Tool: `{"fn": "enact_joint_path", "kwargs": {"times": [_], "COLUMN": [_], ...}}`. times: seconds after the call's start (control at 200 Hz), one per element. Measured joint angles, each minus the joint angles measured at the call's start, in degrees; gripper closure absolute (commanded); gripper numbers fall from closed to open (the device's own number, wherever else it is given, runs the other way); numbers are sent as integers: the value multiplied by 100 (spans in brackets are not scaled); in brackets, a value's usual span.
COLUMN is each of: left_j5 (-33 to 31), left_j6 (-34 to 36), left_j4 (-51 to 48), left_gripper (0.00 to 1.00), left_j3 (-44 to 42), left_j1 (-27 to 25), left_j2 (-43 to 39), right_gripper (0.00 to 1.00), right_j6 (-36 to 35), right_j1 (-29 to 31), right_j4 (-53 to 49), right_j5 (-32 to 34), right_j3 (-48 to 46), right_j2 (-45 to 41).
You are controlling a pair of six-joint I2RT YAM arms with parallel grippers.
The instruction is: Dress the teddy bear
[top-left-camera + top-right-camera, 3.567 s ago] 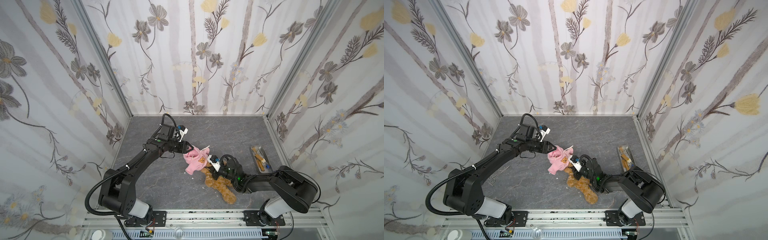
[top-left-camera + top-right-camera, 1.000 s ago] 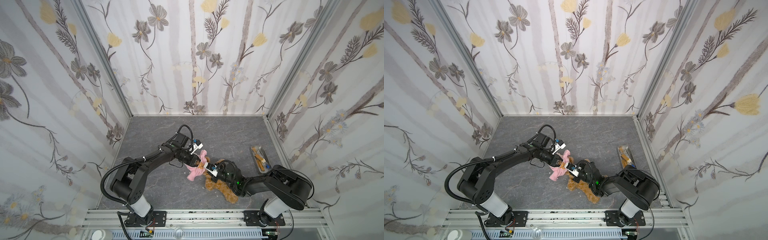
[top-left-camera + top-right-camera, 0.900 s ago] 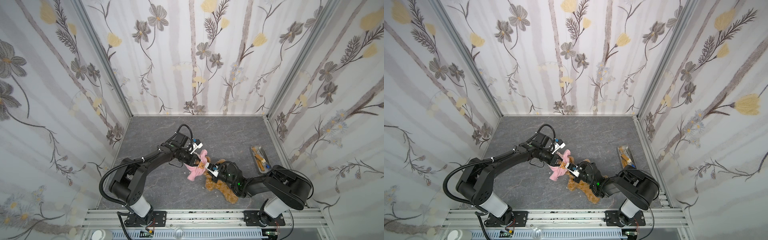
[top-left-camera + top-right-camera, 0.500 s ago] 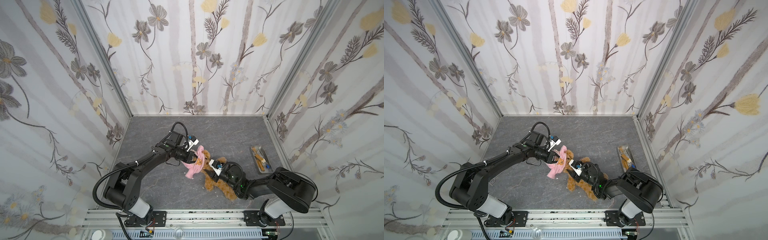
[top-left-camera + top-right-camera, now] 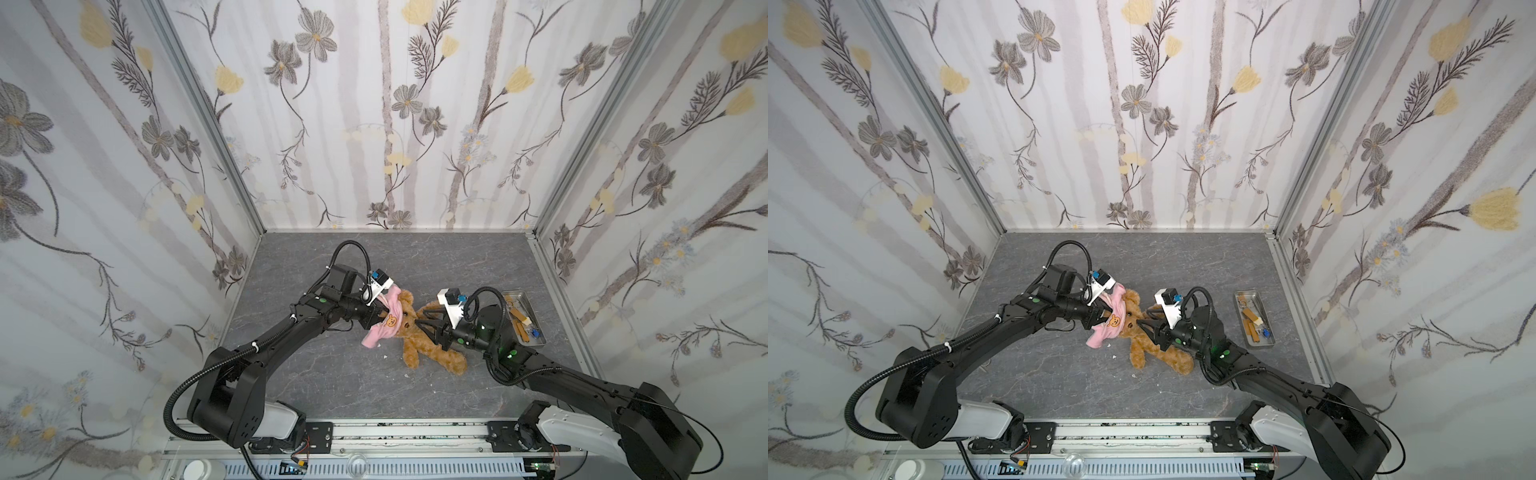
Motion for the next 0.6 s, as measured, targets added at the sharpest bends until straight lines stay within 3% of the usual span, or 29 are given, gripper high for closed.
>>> {"fn": "enact_joint_path", "kwargs": {"times": [0.085, 0.28, 0.599], "left_j5": [9, 17, -63], "left_j6": [236, 632, 914], "left_j4": [175, 575, 841], "left_gripper": [100, 100, 100], "left_j3": [-223, -654, -855], "left_j1": [-46, -131, -245], "left_j2": [-199, -601, -841], "right_gripper": [77, 83, 76], "right_j6": [750, 1856, 2833], "right_j1": [-243, -177, -52], "right_j4": [-98, -26, 623], "right_j5": [-564, -1180, -1460], "right_j3": [221, 505, 627], "right_j2": [221, 595, 1134]}}
